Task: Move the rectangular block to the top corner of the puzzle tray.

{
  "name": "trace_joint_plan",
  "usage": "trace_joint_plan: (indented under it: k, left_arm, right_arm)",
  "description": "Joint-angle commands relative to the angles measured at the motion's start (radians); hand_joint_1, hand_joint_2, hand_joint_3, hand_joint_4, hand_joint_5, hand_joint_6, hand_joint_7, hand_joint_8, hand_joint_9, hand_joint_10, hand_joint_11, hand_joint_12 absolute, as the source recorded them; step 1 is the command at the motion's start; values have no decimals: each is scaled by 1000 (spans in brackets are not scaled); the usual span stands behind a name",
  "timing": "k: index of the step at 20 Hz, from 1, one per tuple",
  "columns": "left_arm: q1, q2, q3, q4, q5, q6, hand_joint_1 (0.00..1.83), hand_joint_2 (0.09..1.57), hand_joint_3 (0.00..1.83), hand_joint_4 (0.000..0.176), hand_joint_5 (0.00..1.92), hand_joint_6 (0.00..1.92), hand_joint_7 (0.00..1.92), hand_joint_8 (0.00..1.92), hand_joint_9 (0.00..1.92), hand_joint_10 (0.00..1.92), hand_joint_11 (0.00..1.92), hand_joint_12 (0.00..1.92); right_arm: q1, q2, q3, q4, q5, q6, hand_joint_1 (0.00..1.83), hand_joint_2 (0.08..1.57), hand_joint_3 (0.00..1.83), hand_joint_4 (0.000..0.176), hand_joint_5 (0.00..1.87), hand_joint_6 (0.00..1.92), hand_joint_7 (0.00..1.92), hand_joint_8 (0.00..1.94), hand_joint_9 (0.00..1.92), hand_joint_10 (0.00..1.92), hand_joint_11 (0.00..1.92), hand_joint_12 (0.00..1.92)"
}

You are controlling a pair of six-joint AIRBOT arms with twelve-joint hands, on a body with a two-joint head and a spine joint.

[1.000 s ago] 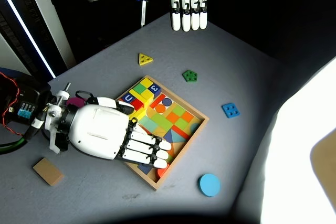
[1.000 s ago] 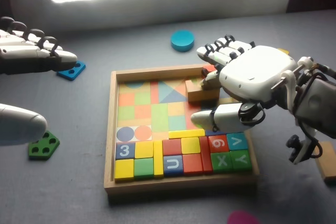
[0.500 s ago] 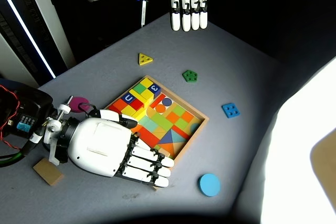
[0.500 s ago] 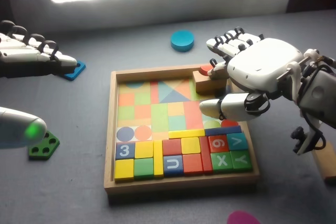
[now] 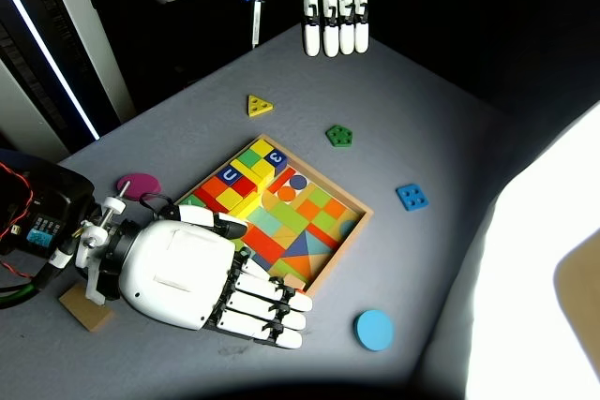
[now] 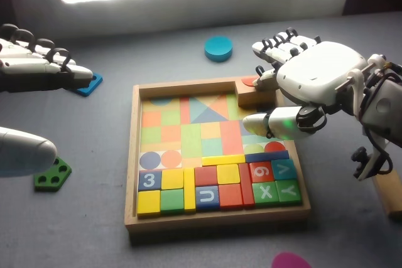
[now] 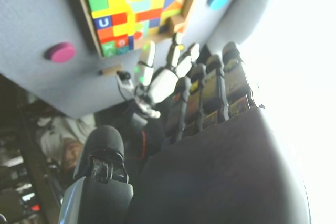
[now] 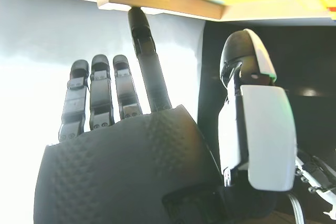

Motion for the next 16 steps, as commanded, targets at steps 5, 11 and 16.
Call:
trace_joint_plan:
  k: [5,11,16]
  left_arm:
    - [-13,3,4,10,90,-1,6,1338,2,7,50,2,54,0,26,1,0,122]
    - [-13,3,1,10,90,-1,0,1335,0,13,28,0,41,0,18,0,0,60]
    - [-14,3,-4,10,90,-1,17,1335,0,15,41,3,60,2,25,1,0,87]
  right_arm:
    - [-8,11,12,-7,49,-7,0,1155,7,0,590,30,65,9,0,0,0,0]
    - [-7,13,12,-7,50,-7,0,1159,8,0,586,27,44,0,0,0,0,0]
    - [5,15,12,-7,50,-6,0,1156,5,0,581,23,41,0,0,0,0,0]
